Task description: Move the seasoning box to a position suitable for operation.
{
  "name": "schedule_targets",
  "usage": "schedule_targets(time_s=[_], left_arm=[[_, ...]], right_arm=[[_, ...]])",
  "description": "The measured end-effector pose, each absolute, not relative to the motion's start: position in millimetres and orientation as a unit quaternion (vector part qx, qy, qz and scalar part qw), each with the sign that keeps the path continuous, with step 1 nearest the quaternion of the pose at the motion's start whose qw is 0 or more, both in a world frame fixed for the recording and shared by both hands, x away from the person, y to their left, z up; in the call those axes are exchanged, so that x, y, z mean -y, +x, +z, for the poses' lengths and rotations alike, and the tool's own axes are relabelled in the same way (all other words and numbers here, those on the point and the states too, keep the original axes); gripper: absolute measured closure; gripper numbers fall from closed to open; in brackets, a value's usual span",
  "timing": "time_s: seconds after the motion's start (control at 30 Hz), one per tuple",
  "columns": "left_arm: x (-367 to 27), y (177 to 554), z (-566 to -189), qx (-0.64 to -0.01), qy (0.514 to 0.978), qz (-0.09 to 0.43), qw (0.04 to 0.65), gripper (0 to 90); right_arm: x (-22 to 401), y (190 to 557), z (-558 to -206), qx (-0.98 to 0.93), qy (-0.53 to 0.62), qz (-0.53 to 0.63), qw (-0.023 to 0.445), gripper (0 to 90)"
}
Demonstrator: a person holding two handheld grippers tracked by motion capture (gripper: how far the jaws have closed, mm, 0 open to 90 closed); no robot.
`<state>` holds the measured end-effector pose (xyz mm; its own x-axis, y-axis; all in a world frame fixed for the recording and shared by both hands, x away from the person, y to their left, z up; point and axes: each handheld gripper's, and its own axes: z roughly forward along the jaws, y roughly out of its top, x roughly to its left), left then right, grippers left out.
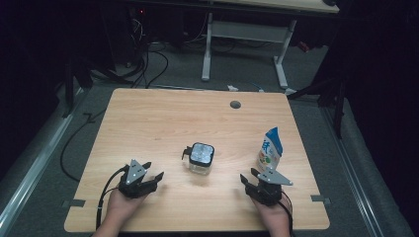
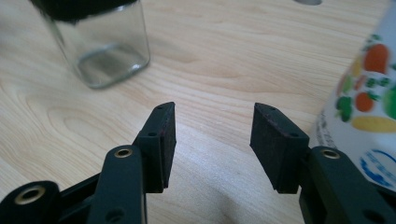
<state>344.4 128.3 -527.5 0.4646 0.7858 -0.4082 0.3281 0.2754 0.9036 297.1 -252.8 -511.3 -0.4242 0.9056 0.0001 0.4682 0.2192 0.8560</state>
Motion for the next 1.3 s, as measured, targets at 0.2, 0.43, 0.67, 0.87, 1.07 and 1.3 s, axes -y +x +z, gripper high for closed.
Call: schedule_targets(time_s=[0.2, 0.43, 0.67, 0.87, 1.07, 1.3], left_arm=[[-131, 349, -524, -0.495, 0.560, 0.178, 0.640, 41.2], [-127, 348, -518, -0.500, 0.546, 0.171, 0.650, 41.5], [-124, 348, -522, -0.509, 0.543, 0.177, 0.644, 41.4], [-118, 347, -526, -0.501, 0.558, 0.187, 0.635, 47.4], [-109, 344, -526, -0.487, 0.566, 0.182, 0.640, 62.0], [-93, 346, -523, -0.484, 0.571, 0.154, 0.646, 74.4]], right_arm=[[259, 292, -514, -0.727, 0.473, 0.423, 0.264, 50.3], [260, 283, -517, -0.737, 0.461, 0.413, 0.271, 50.3], [260, 283, -517, -0.739, 0.456, 0.417, 0.267, 50.2], [259, 283, -519, -0.743, 0.453, 0.416, 0.264, 50.1], [261, 283, -520, -0.744, 0.451, 0.418, 0.261, 50.1], [261, 283, -520, -0.745, 0.449, 0.419, 0.261, 50.3]])
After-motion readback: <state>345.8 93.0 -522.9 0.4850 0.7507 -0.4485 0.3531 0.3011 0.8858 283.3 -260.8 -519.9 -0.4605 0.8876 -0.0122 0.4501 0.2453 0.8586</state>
